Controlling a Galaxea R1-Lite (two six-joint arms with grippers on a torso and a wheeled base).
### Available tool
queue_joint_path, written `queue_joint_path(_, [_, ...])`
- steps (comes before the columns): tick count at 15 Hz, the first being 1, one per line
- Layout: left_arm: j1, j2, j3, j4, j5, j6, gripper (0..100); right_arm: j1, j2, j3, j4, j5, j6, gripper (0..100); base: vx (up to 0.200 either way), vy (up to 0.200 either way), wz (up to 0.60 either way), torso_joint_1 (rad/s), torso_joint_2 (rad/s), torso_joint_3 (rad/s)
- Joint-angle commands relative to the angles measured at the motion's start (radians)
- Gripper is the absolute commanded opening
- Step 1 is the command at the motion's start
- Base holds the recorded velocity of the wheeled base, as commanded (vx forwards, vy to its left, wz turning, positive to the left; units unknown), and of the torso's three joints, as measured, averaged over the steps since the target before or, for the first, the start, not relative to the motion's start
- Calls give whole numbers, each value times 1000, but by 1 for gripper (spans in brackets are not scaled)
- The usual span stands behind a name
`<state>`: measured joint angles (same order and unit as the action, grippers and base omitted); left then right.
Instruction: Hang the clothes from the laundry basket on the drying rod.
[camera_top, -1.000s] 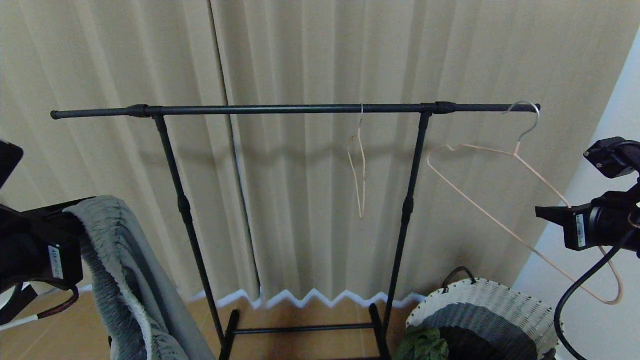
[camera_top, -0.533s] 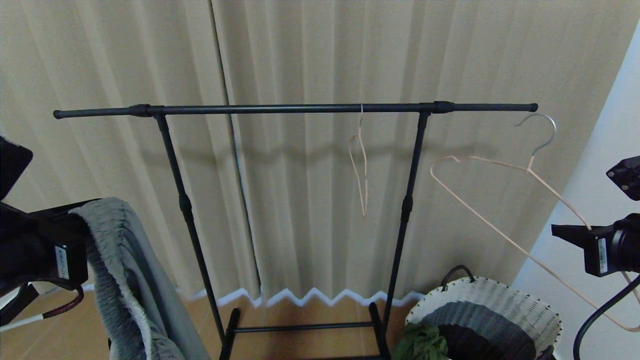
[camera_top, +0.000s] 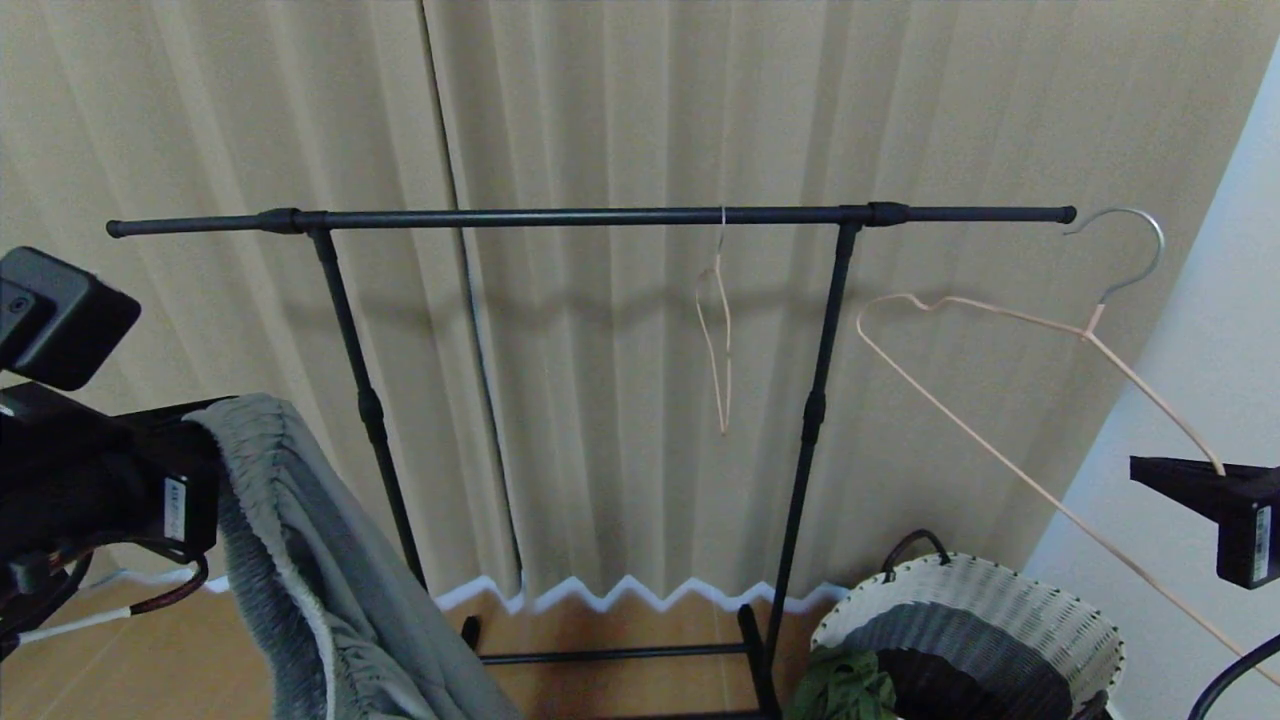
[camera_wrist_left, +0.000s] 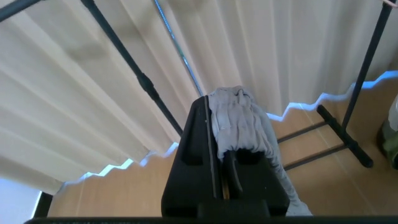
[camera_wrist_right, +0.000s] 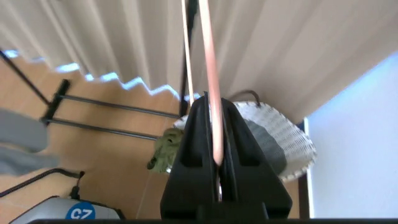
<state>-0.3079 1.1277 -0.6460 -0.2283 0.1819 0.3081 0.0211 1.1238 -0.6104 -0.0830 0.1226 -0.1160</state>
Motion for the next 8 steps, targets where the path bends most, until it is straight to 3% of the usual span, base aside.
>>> queue_joint_path(1, [-5, 80, -44, 0, 5, -15, 0, 63, -7, -19, -1, 34, 2, 0, 0, 0, 0, 0, 0, 0])
queue_joint_path(3, [-7, 132, -93, 1, 18, -37, 0, 120, 1, -32, -1, 54, 24, 0, 0, 0, 0, 0, 0, 0])
queue_joint_path(6, [-14, 270, -205, 0, 87, -76, 0, 295, 50, -68, -37, 62, 134, 0, 0, 0, 0, 0, 0, 0])
queue_joint_path(8, [-20, 328, -262, 0, 120, -107, 0, 353, 79, -63, -78, 62, 142, 0, 0, 0, 0, 0, 0, 0])
